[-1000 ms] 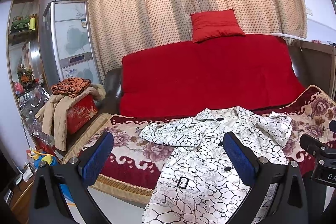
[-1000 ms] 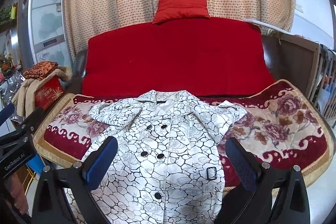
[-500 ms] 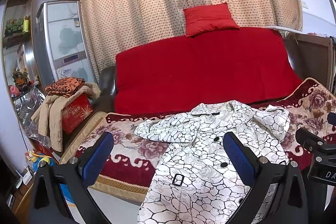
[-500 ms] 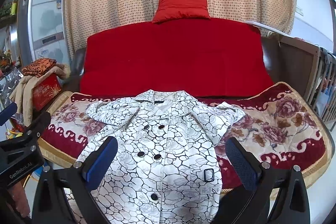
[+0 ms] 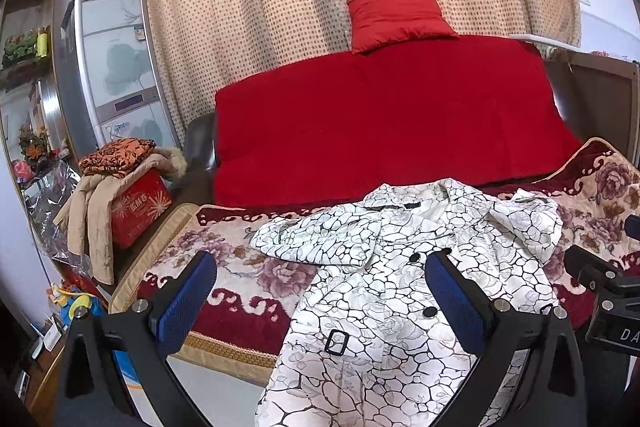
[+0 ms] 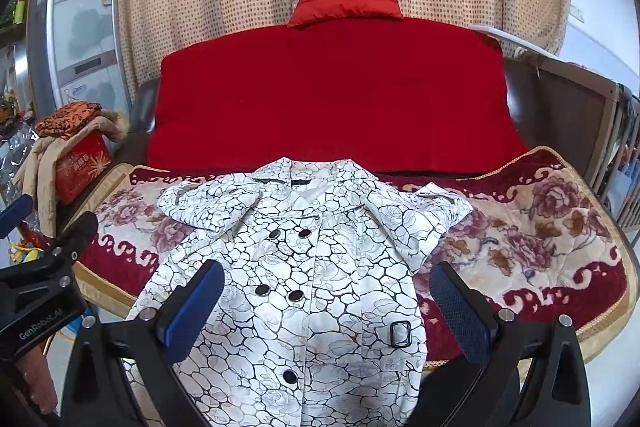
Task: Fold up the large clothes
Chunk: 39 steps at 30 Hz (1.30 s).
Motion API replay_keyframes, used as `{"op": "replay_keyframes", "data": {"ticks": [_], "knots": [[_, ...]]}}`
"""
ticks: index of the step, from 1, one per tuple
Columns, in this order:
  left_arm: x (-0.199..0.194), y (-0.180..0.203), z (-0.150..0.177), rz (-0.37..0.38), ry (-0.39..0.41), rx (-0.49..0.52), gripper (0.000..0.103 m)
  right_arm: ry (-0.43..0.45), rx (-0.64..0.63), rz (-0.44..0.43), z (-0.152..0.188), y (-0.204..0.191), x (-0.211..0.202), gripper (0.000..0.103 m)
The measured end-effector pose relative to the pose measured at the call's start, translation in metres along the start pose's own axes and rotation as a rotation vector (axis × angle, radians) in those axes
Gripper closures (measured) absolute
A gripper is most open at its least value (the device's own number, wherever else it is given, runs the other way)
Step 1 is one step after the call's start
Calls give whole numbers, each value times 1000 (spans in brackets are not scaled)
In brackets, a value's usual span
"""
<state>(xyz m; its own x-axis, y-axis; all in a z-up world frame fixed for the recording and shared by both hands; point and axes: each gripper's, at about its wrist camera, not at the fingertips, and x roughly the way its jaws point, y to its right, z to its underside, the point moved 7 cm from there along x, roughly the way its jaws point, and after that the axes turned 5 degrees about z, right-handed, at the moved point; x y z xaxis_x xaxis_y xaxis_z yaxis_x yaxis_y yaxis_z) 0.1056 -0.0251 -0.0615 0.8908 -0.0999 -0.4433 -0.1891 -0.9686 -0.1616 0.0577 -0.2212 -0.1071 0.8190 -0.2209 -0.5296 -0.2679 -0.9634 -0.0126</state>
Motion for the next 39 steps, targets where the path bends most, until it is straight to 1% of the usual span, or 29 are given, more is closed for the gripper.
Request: {"op": "replay_keyframes", "data": {"ticks": [5, 12, 15, 17, 19, 20, 21, 23, 24, 26, 28, 29, 30, 32, 33, 34, 35, 38, 39], "knots": [[15, -1, 0, -11, -11, 6, 0, -19, 0, 8, -6, 3, 15, 0], [43, 2, 5, -21, -65, 22, 0, -34, 16, 19, -14, 9, 44, 0], [61, 5, 11, -13, -106, 27, 0, -49, 24, 10, -16, 14, 61, 0], [76, 8, 18, 7, -147, 25, 0, -66, 49, -20, -18, 21, 76, 0], [97, 14, 31, 58, -222, 12, 0, -93, 104, -51, -19, 40, 97, 0], [110, 19, 40, 98, -271, -3, 0, -106, 154, -84, -20, 58, 112, 0], [121, 22, 49, 127, -318, -10, 0, -111, 188, -96, -20, 70, 120, 0], [141, 29, 69, 176, -420, -25, 0, -138, 311, -102, -17, 114, 145, 0], [149, 34, 77, 202, -457, -39, 0, -157, 384, -101, -14, 140, 159, 0], [162, 43, 87, 239, -497, -66, 0, -170, 526, -95, -6, 191, 181, 0], [167, 50, 90, 266, -518, -71, 0, -182, 656, -80, 5, 239, 202, 0], [171, 55, 91, 278, -521, -71, 0, -198, 723, -101, 11, 257, 215, 0], [172, 60, 91, 299, -530, -79, 0, -212, 773, -134, 15, 267, 224, 0], [179, 69, 94, 321, -552, -83, 0, -237, 903, -244, 22, 281, 249, 0], [181, 73, 95, 327, -561, -82, 0, -255, 946, -301, 24, 281, 261, 0], [185, 76, 97, 326, -571, -72, 0, -273, 970, -332, 26, 279, 271, 0], [189, 76, 101, 316, -578, -56, 0, -296, 990, -348, 27, 276, 283, 0], [192, 82, 107, 302, -584, -17, 0, -352, 1018, -352, 31, 266, 325, 2], [193, 82, 109, 296, -587, 1, 0, -375, 1024, -358, 32, 260, 339, 5]]}}
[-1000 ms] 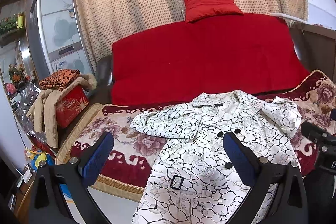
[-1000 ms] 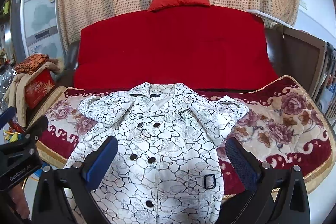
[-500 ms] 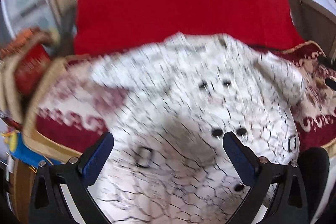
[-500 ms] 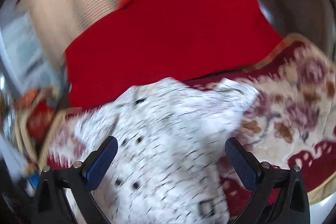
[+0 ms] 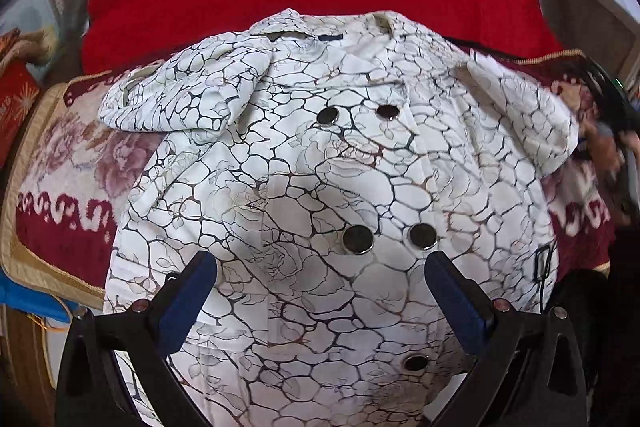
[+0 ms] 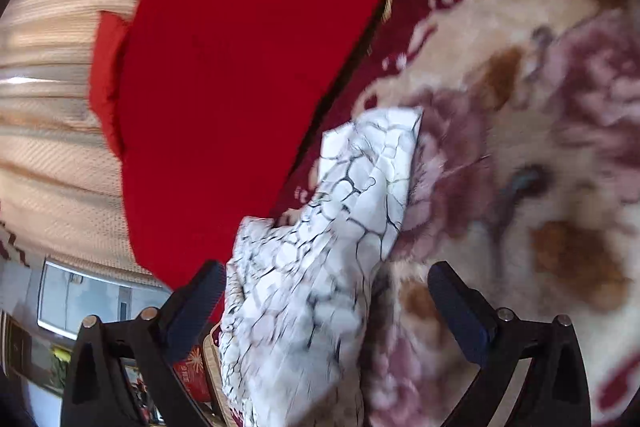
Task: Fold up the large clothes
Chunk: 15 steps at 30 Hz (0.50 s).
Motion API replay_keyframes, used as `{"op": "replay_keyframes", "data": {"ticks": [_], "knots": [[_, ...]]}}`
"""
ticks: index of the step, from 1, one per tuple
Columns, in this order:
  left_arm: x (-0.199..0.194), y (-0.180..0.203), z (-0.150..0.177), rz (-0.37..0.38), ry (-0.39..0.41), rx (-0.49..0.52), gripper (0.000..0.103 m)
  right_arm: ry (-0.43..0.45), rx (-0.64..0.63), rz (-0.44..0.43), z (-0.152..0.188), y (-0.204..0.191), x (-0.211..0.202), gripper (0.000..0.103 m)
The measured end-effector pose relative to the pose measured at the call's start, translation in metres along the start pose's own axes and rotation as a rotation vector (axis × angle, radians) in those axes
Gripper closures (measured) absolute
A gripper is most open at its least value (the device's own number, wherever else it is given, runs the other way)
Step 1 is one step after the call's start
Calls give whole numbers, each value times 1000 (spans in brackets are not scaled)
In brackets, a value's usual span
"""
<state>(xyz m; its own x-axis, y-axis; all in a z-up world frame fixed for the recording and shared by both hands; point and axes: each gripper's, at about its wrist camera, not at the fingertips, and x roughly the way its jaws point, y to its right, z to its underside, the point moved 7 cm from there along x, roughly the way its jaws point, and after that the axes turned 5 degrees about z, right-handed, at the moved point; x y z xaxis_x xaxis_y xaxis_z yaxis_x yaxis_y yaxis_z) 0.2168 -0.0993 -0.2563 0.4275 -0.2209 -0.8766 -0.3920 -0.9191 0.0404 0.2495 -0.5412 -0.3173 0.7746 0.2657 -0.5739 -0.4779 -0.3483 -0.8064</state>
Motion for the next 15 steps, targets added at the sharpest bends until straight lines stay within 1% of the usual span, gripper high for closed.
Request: {"op": "replay_keyframes", "data": {"ticks": [1, 2, 3, 4, 5, 6, 7, 8, 11, 13, 15], "knots": [[2, -2, 2, -8, -6, 7, 0, -18, 7, 23, 0, 2, 14, 10], [3, -5, 3, -12, -12, 6, 0, -31, 20, 59, -1, 4, 29, 13], [4, -8, 3, -16, -17, 0, 0, -24, 21, 75, -2, 4, 35, 15], [4, -13, 3, -18, -20, -7, 0, 5, -1, 91, -4, -2, 38, 17], [4, -16, 2, -19, -21, -14, 0, 19, -19, 89, -4, -8, 38, 23], [5, -20, 1, -20, -22, -21, 0, 23, -57, 72, -4, -18, 38, 52], [5, -25, -1, -15, -22, -35, 0, 26, -86, 75, -4, -27, 39, 74], [5, -29, -2, -9, -20, -47, 0, 38, -103, 80, -3, -32, 37, 74], [0, -43, -5, -3, -3, -94, 0, 103, -228, 83, 4, -64, 28, 79], [-7, -55, -6, -7, 16, -117, 0, 160, -341, 56, 13, -98, 18, 83], [-14, -65, -7, -10, 35, -131, 0, 187, -420, 16, 29, -128, 9, 83]]}}
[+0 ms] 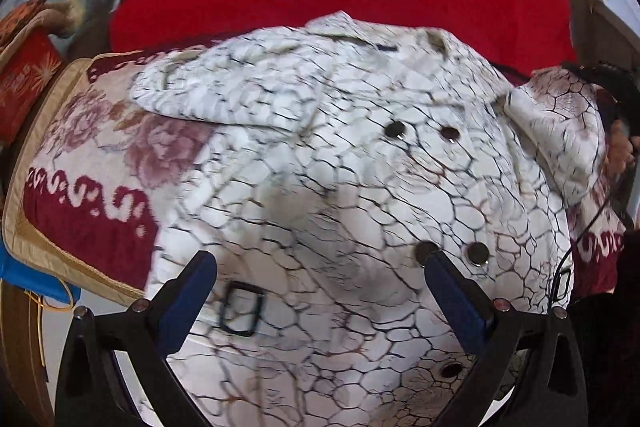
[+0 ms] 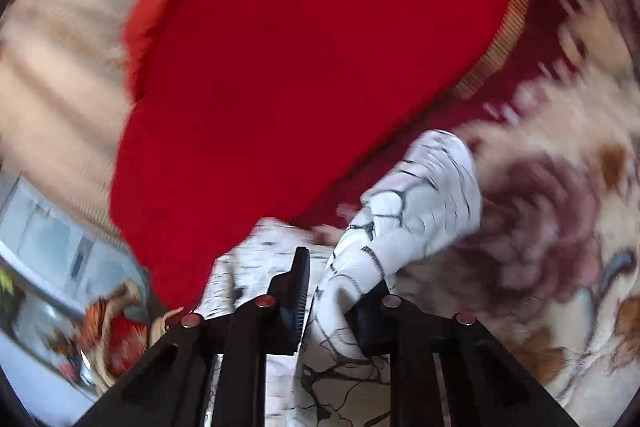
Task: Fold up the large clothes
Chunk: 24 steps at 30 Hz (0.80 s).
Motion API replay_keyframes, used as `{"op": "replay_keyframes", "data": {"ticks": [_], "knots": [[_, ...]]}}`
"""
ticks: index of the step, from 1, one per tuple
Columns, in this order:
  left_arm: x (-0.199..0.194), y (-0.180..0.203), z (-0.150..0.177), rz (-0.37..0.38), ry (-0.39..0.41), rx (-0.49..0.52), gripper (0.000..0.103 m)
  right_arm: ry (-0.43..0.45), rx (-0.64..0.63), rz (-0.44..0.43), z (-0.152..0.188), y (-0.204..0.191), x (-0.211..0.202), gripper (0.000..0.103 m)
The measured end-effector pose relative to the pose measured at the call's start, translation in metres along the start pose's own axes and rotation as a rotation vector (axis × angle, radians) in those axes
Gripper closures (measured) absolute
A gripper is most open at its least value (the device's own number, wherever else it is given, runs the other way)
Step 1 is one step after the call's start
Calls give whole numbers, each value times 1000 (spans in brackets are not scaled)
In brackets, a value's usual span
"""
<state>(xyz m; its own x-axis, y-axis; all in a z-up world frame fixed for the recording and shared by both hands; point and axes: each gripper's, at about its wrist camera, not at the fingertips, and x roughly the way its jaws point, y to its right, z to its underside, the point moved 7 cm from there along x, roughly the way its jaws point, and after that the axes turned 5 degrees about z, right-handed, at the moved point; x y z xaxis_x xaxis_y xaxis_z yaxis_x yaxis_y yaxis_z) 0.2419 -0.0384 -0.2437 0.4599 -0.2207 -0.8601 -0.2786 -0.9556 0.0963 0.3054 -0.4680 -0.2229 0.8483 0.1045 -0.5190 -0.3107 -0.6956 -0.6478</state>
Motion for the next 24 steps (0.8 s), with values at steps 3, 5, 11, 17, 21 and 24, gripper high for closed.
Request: {"op": "replay_keyframes", "data": {"ticks": [3, 5, 11, 17, 21, 24], "knots": [[-10, -18, -4, -22, 35, -26, 0, 12, -134, -105, 21, -64, -10, 84], [-17, -32, -6, -42, 58, -52, 0, -18, -229, -150, 47, -102, -6, 84], [-29, -61, -10, -77, 89, -113, 0, -305, -485, -210, 157, -177, 37, 60], [-29, -59, -21, -73, 99, -107, 0, -484, -475, -327, 205, -175, 50, 14], [-25, -52, -32, -49, 98, -99, 0, -366, -352, -345, 162, -156, 43, 14], [-24, -61, -39, -55, 107, -133, 0, -363, -341, -313, 156, -140, 47, 28]]}}
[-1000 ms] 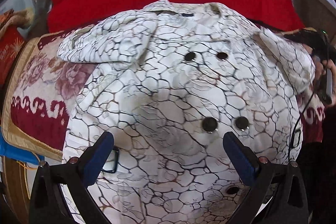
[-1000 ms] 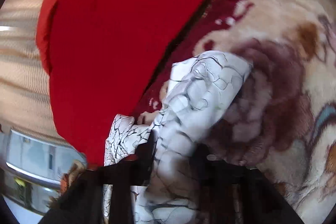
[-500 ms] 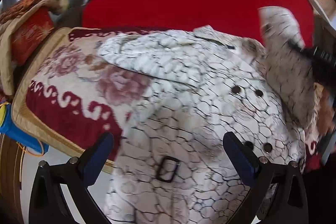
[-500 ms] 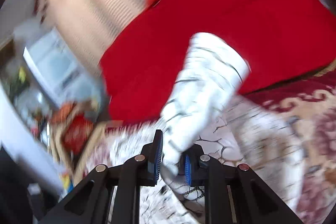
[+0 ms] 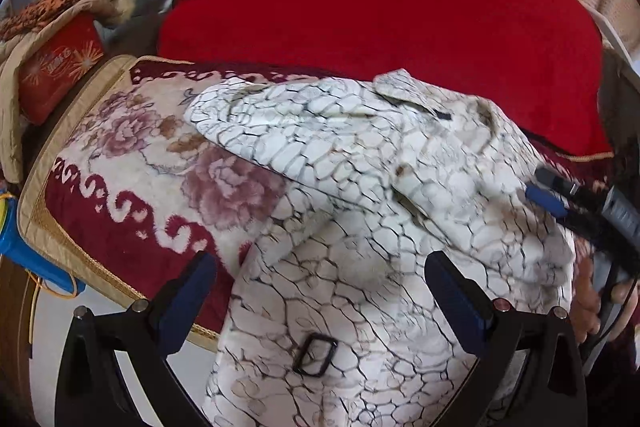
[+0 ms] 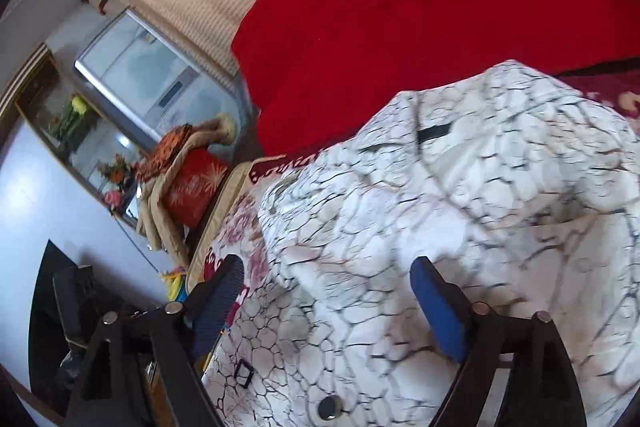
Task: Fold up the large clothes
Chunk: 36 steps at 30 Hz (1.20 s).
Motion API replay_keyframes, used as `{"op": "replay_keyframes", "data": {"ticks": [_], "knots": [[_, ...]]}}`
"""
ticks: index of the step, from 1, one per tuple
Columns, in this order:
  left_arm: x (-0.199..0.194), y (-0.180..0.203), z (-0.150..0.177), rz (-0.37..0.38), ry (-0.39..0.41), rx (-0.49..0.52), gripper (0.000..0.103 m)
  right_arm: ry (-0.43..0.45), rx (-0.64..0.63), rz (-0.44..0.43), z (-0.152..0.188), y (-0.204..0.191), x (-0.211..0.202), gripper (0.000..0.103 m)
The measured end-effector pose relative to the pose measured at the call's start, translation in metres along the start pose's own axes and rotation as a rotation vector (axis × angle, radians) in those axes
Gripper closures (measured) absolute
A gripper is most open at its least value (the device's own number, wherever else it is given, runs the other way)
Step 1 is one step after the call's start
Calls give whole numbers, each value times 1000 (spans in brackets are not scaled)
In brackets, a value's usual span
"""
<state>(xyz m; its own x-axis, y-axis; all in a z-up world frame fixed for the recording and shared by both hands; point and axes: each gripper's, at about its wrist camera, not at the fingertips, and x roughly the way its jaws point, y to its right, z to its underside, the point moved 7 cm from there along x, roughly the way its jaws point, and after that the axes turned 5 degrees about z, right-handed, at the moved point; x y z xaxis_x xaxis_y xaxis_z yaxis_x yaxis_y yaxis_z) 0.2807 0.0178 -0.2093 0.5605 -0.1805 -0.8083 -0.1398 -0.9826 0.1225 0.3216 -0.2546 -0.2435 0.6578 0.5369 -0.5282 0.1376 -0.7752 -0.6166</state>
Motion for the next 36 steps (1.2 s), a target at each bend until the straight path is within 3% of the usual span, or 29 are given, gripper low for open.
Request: {"op": "replay_keyframes", "data": {"ticks": [2, 3, 4, 6, 8, 11, 13, 14, 19, 22, 24, 25, 30, 34, 35, 36], "knots": [[3, -15, -8, -7, 4, -37, 0, -75, -7, 51, 11, 7, 13, 41], [5, -28, -13, -21, 7, -68, 0, -117, -14, 85, 19, 12, 25, 55], [7, -41, -18, -32, 10, -94, 0, -169, -23, 142, 27, 18, 39, 63], [10, -66, -27, -64, 18, -140, 0, -194, -28, 163, 33, 19, 49, 65], [14, -88, -36, -81, 24, -173, 0, -185, -40, 145, 31, 9, 45, 64], [28, -109, -46, 14, -13, -264, 0, -122, -61, 94, 23, -9, 33, 63], [38, -112, -53, 92, -19, -304, 0, -98, -45, 56, 16, -17, 32, 42], [45, -112, -57, 125, -25, -325, 0, -90, -23, 36, 14, -17, 26, 39], [90, -107, -70, 217, -79, -415, 1, -91, 41, 47, 10, -2, 32, 38], [112, -116, -78, 236, -75, -503, 11, -83, 45, 57, 11, 3, 34, 38], [132, -125, -82, 263, -79, -579, 28, -81, 43, 58, 12, 4, 34, 38], [142, -128, -82, 277, -87, -613, 31, -79, 41, 59, 12, 4, 35, 38], [174, -130, -79, 381, -115, -767, 32, -80, 36, 68, 11, 5, 38, 38], [182, -129, -92, 406, -57, -781, 33, -83, 48, 70, 10, 9, 40, 38], [183, -130, -96, 410, -39, -788, 40, -85, 48, 71, 9, 9, 41, 38], [186, -132, -99, 409, -27, -797, 62, -84, 46, 71, 9, 9, 41, 38]]}}
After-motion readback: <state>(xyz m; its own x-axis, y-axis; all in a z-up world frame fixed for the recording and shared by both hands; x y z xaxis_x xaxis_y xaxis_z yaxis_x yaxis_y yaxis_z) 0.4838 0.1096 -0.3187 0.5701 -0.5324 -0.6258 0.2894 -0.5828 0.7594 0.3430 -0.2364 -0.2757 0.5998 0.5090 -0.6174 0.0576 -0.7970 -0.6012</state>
